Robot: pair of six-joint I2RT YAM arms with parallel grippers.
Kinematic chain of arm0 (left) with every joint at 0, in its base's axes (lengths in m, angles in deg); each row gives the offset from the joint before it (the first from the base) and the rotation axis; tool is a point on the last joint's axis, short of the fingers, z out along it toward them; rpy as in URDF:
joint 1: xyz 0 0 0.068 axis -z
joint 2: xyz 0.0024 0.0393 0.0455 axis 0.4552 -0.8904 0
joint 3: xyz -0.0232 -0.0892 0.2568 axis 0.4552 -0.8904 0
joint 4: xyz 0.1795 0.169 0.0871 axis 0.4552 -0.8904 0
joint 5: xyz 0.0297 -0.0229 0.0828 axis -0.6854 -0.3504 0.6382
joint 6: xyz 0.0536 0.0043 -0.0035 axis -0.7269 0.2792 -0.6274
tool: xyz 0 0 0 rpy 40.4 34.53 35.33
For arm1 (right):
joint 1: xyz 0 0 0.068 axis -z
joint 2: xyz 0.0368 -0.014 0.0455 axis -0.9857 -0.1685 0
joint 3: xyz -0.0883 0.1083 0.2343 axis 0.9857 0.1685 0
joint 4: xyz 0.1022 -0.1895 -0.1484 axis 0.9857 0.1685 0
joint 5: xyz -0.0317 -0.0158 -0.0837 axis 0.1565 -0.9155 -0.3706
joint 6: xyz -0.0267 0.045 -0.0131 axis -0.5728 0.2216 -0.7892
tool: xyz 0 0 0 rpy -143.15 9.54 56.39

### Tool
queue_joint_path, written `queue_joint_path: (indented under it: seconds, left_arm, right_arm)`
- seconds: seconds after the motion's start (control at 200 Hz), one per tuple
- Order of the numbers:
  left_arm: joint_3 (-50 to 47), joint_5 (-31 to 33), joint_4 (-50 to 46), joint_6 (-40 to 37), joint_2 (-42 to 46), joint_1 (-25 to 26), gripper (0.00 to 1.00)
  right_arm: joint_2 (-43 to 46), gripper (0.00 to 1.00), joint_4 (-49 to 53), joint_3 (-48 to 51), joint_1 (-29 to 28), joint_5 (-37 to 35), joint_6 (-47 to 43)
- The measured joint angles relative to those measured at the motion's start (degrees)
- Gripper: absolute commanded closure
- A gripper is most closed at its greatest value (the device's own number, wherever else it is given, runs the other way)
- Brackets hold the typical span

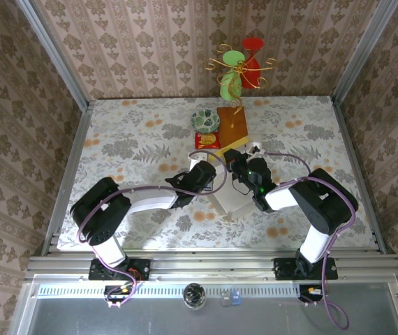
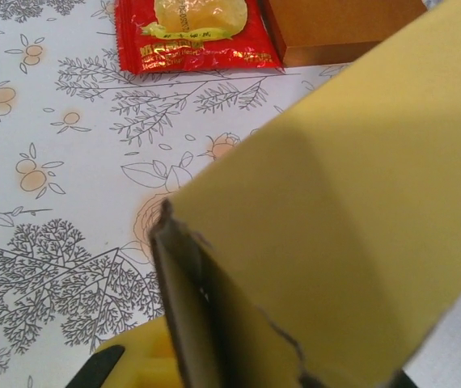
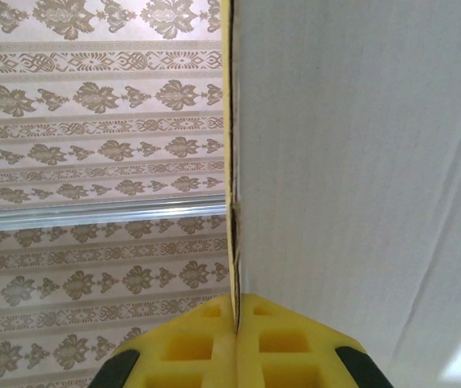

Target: Fold the paper box

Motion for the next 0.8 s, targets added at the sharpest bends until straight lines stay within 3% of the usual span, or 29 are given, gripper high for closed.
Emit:
queue_joint_path:
  seconds: [0.095, 0.325, 0.41, 0.51, 0.72, 0.8]
  left_arm:
    - [0.37, 0.66, -0.79, 0.39, -0.13, 0.15, 1.00]
    - [2.93, 2.75, -4.17, 2.16, -1.46, 0.76, 1.00]
    - [3.34, 2.82, -4.72, 2.56, -1.70, 0.81, 0.89]
    - [3.52, 2.47, -4.85, 2.89, -2.03, 0.79, 0.84]
    - [3.52, 1.07, -4.09, 3.04, -3.26, 0.61, 0.82]
    - [3.52, 1.01, -4.04, 3.15, -3.26, 0.59, 0.88]
  right_arm:
    - [0.00, 1.00, -0.02, 0.00, -0.09, -0.02, 0.17]
    - [0.00, 1.00, 0.24, 0.00, -0.09, -0.55, 0.61]
    - [0.00, 1.00, 0.31, 0.00, -0.09, -0.63, 0.85]
    - [0.02, 1.00, 0.35, -0.09, -0.09, -0.63, 0.96]
    - [0.02, 1.00, 0.61, -0.24, -0.13, -0.61, 1.03]
    - [0.02, 1.00, 0.66, -0.28, -0.13, -0.61, 1.03]
